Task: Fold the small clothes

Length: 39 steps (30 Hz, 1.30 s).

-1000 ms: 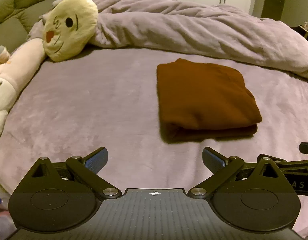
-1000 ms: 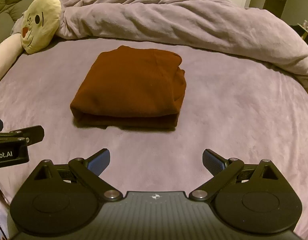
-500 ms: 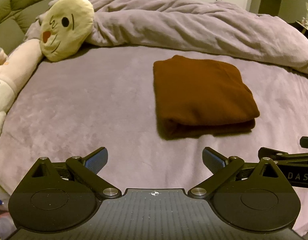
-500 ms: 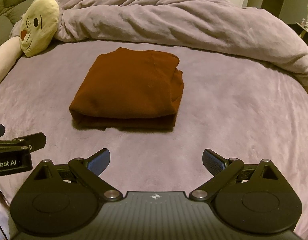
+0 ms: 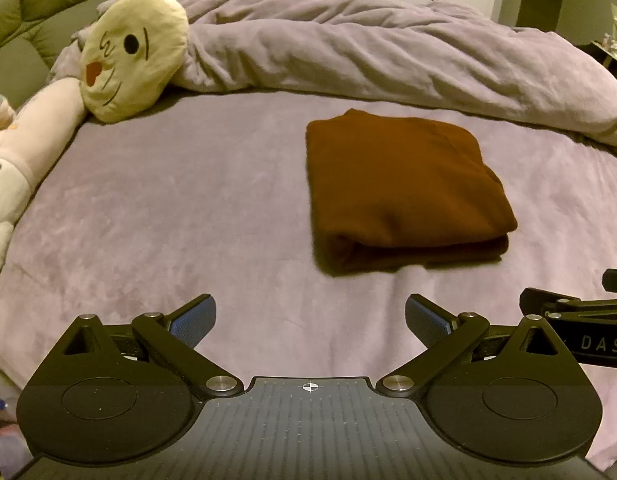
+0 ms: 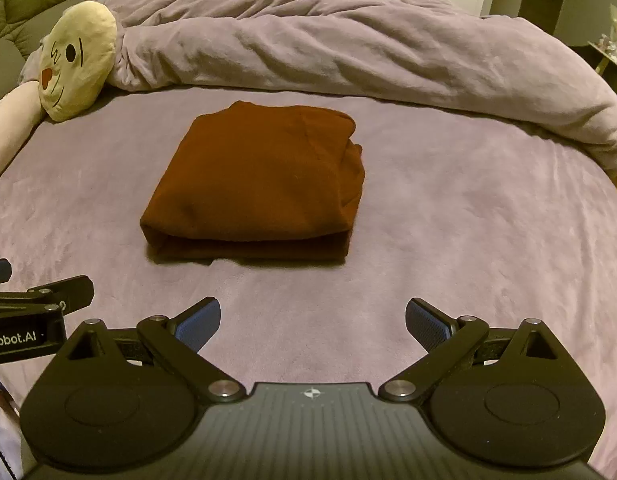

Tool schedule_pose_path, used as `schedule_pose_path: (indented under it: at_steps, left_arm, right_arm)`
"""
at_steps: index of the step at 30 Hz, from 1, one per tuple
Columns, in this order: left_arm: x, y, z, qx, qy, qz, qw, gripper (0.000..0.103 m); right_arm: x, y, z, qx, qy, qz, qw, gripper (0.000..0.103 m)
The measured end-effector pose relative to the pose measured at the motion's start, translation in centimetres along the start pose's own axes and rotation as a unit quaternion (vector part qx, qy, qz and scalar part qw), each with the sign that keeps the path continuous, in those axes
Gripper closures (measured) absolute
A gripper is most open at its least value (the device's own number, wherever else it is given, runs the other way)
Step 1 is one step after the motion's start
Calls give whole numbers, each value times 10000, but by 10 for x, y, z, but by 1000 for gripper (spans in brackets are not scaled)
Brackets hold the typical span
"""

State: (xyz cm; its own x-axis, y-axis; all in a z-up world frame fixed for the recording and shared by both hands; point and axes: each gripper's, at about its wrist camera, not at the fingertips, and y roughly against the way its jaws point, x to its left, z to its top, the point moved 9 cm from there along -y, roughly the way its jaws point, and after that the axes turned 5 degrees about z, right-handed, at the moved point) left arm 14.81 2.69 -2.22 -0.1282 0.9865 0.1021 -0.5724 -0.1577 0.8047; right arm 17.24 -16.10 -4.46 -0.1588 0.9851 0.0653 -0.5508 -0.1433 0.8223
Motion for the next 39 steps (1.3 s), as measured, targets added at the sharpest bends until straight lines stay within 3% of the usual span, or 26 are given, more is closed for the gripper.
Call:
schedule_pose_path:
  at_steps: [39]
  left_arm:
    - [-15,1,-2,58,-104,-96,9999,0]
  right_arm:
    - [-6,13,-4,-128,-184,33,9997,4]
